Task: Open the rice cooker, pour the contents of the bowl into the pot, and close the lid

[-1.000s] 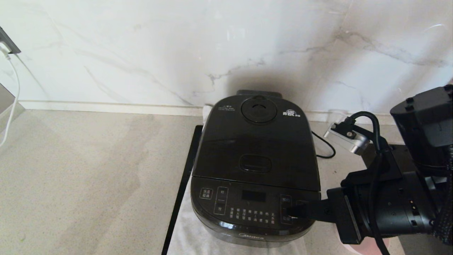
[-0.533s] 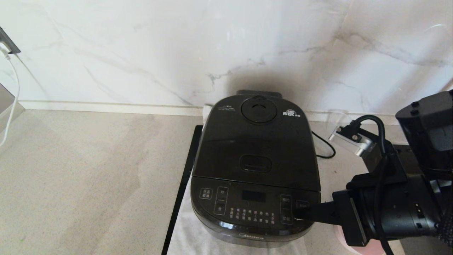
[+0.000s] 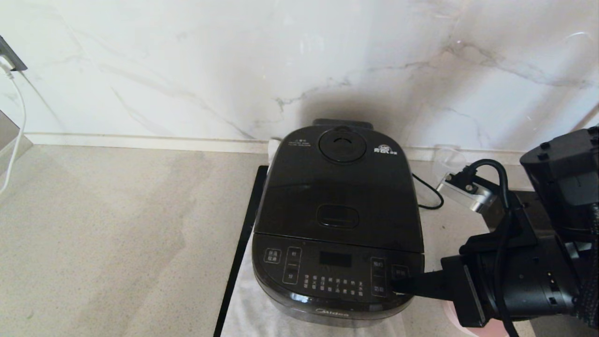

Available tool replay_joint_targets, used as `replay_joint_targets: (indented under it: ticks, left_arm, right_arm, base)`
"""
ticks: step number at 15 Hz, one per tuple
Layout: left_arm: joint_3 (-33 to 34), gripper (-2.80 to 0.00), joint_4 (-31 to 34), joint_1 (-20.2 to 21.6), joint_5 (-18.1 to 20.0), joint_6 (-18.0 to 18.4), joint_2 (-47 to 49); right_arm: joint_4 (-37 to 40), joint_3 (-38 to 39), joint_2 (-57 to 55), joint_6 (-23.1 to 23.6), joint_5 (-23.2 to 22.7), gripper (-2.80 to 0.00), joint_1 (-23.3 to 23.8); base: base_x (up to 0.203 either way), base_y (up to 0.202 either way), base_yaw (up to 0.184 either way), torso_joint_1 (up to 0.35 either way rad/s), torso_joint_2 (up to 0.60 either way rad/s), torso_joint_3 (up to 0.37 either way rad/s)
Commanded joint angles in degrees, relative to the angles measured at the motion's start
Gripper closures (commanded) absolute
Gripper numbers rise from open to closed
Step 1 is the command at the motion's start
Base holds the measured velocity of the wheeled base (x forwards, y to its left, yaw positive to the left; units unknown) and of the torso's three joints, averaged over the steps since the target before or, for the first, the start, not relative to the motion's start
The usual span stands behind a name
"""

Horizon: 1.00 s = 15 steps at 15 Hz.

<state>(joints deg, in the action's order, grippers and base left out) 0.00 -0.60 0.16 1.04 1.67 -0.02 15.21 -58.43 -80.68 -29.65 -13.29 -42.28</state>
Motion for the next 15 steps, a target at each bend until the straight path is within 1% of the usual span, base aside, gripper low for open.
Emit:
replay_joint_targets:
  ticks: [1, 7, 10, 15]
  left_arm:
    - [0.53, 0.0, -0.02, 0.02, 0.02, 0.0, 0.02]
    - [0.53, 0.0, -0.02, 0.02, 0.02, 0.0, 0.02]
    - [0.53, 0.0, -0.02, 0.02, -0.01, 0.0, 0.02]
    - [0.53, 0.0, -0.02, 0.02, -0.07, 0.0, 0.02]
  right_arm:
    - [0.08, 0.07, 0.17, -0.15, -0.95, 0.0, 0.79]
    - [0.08, 0.33, 0.31, -0.15, -1.14, 0.0, 1.82]
    - [-0.01, 0.33, 0.56, -0.15, -2.29, 0.0, 2.56]
    - [-0.01, 0.51, 0.96, -0.15, -2.53, 0.0, 2.73]
  base:
    - [0.0, 0.0, 0.0, 0.0, 0.0, 0.0]
    - [0.0, 0.0, 0.0, 0.0, 0.0, 0.0]
    - [0.0, 0.0, 0.0, 0.0, 0.0, 0.0]
    - [0.0, 0.0, 0.0, 0.0, 0.0, 0.0]
